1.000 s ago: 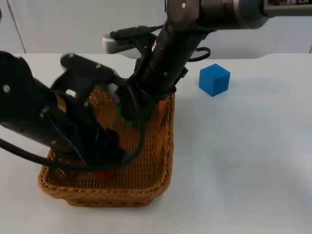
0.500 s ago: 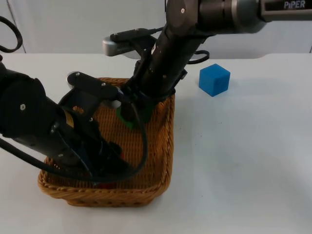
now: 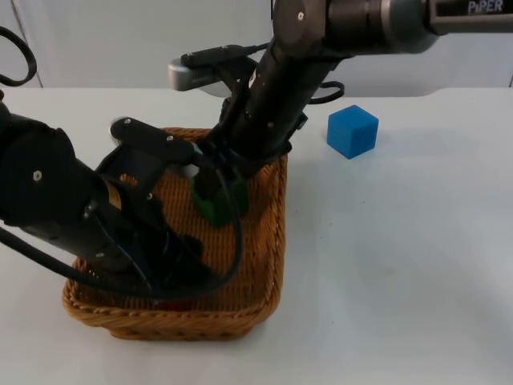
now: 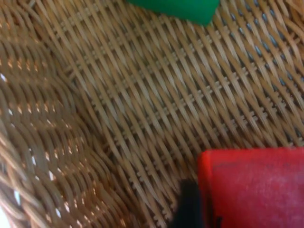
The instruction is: Pick up one cube with each hand and place exactly two cubes into the same basket, leaving the remaining cube outside.
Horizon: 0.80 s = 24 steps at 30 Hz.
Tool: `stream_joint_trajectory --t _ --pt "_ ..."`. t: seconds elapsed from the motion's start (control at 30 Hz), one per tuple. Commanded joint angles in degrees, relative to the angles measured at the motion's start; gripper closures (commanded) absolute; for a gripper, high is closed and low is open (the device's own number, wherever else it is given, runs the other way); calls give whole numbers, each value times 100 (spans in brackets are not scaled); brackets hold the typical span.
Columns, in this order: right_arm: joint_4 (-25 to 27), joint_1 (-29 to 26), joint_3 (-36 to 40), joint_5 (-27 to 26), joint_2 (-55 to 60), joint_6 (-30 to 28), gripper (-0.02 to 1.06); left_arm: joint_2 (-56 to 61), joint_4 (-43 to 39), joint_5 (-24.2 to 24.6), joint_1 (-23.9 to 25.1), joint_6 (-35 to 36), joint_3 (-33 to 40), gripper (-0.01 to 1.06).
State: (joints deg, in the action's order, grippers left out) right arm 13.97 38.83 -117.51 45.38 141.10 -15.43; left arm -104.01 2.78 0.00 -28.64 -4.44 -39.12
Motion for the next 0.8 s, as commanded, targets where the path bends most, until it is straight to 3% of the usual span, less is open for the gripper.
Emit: stream_joint_trajectory --t 0.0,0.07,0.17,0.4,0.77 --pt "11 34 -62 -21 -32 -62 38 10 65 -78 3 41 4 32" --pt "11 34 -73 -8 -63 -62 38 50 65 -78 3 41 4 23" --pt "22 34 -73 1 -196 -62 38 216 65 -78 3 41 4 19" --pt "11 34 -73 29 -717 -62 38 936 79 -48 3 41 4 19" --pt "-31 34 -73 196 -1993 -62 38 3073 69 531 3 41 4 19"
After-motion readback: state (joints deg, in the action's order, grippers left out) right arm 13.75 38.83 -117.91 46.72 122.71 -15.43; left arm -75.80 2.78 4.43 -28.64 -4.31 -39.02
